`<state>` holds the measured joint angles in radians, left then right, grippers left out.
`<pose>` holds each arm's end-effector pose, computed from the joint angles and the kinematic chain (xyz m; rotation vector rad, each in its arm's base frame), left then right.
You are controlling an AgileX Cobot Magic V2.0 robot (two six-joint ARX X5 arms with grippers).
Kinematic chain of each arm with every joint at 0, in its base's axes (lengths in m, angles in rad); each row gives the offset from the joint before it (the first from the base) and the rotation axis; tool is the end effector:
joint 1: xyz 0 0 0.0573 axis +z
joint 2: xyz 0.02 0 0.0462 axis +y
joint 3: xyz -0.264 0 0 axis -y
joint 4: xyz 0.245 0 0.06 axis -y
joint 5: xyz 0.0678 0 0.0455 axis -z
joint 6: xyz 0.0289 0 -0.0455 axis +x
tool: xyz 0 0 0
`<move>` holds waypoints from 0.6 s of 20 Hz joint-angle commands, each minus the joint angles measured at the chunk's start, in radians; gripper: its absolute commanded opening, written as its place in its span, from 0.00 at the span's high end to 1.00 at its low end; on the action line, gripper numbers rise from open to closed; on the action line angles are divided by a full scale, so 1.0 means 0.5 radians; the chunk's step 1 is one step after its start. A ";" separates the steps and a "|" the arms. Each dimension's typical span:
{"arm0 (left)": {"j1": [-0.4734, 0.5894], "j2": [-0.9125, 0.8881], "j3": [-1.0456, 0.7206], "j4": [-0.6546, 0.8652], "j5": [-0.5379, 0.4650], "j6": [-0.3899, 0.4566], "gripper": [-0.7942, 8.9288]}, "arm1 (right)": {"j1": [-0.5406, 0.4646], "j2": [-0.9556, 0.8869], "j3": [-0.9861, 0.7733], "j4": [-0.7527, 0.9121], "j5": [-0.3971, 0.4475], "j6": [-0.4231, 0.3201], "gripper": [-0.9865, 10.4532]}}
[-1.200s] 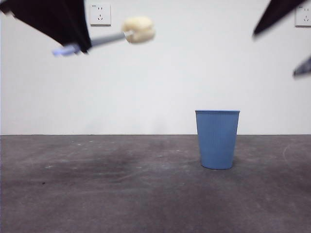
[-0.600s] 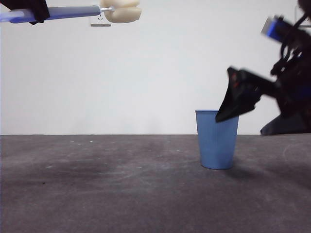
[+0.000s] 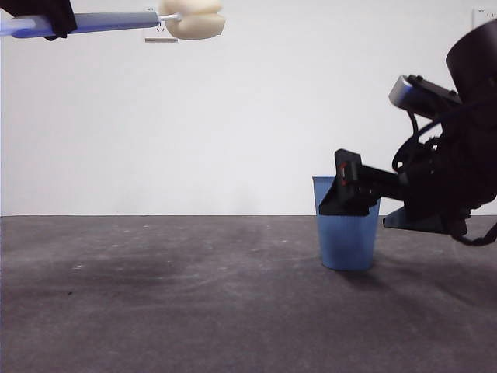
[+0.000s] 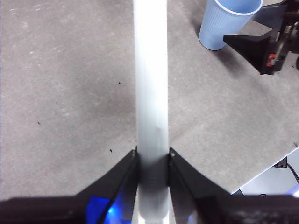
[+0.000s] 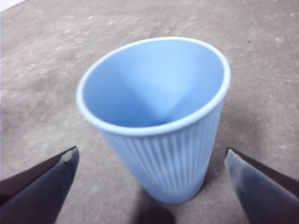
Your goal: Pick up the cup brush,pick up the cup,insert the brush into the cup,clean the cup,put the cup brush back,put the cup back to the fixed position on the table
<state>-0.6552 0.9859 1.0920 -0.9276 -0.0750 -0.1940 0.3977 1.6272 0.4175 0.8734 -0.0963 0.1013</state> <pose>0.1419 -0.1063 0.3385 0.1181 0.8242 -0.4674 0.2467 0.1066 0.1272 0.0473 0.3602 0.4717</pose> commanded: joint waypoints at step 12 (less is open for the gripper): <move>0.002 -0.006 -0.009 0.011 0.001 0.008 0.93 | -0.034 0.317 0.155 0.285 -0.005 -0.049 0.77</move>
<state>-0.6552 0.9859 1.0920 -0.9276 -0.0753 -0.1944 0.3801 1.7775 0.4938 1.0080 -0.0975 0.0841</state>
